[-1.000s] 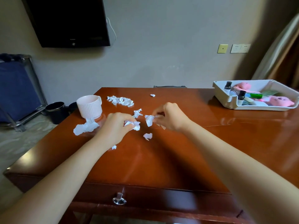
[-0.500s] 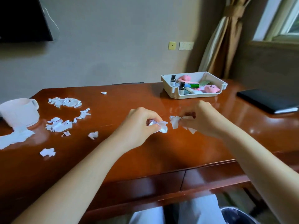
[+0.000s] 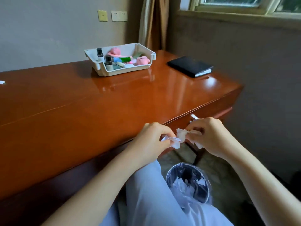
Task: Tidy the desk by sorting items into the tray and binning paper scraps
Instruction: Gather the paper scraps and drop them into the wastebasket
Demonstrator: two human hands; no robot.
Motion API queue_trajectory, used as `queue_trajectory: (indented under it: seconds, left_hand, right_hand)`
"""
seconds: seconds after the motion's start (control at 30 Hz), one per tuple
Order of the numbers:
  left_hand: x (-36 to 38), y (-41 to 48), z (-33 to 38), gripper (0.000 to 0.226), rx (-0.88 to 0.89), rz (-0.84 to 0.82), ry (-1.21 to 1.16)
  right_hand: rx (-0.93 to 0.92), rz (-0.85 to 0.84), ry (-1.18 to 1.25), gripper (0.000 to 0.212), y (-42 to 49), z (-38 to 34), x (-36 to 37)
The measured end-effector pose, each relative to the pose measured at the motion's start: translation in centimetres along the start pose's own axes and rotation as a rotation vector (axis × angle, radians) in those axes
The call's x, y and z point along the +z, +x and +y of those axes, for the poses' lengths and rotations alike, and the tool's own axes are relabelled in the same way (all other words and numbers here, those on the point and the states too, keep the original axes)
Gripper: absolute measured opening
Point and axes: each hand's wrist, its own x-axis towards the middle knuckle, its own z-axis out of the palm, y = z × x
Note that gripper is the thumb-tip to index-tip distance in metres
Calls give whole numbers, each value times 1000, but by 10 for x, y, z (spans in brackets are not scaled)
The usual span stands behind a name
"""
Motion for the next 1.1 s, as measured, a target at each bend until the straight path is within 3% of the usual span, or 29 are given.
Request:
queue_trajectory:
  seconds: [0.1, 0.23, 0.57, 0.77, 0.87, 0.97, 1.1]
  left_hand:
    - [41, 16, -2, 16, -32, -96, -30]
    - [93, 32, -8, 18, -72, -205, -18]
    - [197, 74, -56, 17, -312, -316, -69]
    - [242, 95, -80, 24, -426, -404, -90]
    - [254, 97, -82, 44, -490, -515, -126]
    - [260, 95, -83, 45, -492, -569, -163]
    - [255, 93, -83, 45, -465, -599, -137]
  right_hand:
    - [100, -35, 25, 29, -12, 32, 9]
    - [254, -87, 23, 11, -16, 80, 32]
    - [574, -211, 85, 13, 2, 182, 114]
    - [708, -268, 104, 26, 14, 209, 154]
    - [711, -327, 98, 7, 16, 214, 161]
    - [700, -369, 111, 41, 14, 223, 167]
    - [681, -370, 65, 37, 12, 224, 162]
